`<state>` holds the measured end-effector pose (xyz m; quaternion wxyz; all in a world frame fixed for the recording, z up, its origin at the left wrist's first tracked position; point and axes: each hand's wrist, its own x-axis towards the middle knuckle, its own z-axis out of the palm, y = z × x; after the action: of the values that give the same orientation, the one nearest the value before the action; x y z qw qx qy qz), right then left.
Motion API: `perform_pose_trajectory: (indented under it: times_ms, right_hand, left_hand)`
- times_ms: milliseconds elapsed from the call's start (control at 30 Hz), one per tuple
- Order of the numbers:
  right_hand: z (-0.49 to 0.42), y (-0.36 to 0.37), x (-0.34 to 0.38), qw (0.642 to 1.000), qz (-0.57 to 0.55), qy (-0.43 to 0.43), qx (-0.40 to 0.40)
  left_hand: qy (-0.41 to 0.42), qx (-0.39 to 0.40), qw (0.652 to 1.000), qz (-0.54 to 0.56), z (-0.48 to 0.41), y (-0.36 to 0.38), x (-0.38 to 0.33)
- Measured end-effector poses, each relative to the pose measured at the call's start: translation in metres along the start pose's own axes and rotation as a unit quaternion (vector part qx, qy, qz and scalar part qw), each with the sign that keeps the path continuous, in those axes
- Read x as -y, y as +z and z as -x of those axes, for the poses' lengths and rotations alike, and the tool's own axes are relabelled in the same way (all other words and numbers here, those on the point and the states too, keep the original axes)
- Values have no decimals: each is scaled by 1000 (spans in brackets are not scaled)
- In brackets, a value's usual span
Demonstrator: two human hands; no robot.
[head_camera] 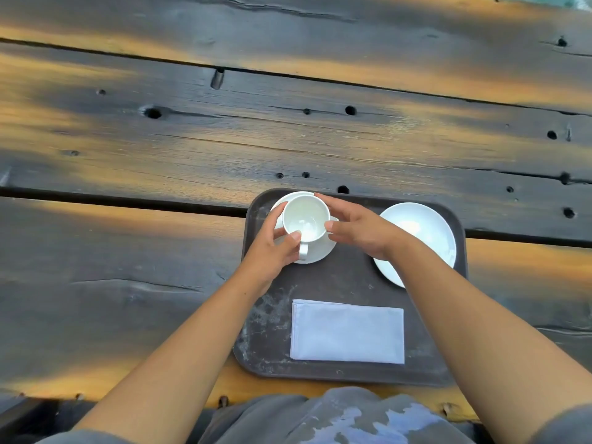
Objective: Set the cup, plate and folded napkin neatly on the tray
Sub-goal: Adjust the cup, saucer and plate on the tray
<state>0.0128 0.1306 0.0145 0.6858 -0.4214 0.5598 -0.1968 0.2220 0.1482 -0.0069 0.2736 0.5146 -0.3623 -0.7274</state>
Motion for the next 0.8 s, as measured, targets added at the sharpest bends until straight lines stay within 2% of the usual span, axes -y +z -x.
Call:
perform_pose_trajectory:
  times_ms: [300, 800]
  right_hand:
    - [-3, 1, -18, 998, -49, -26, 2]
    - [-6, -1, -16, 998, -65, -3, 2]
  left_hand:
    - [42, -29, 998, -39, 6, 6, 4]
    - [17, -28, 999, -13, 5, 7, 5]
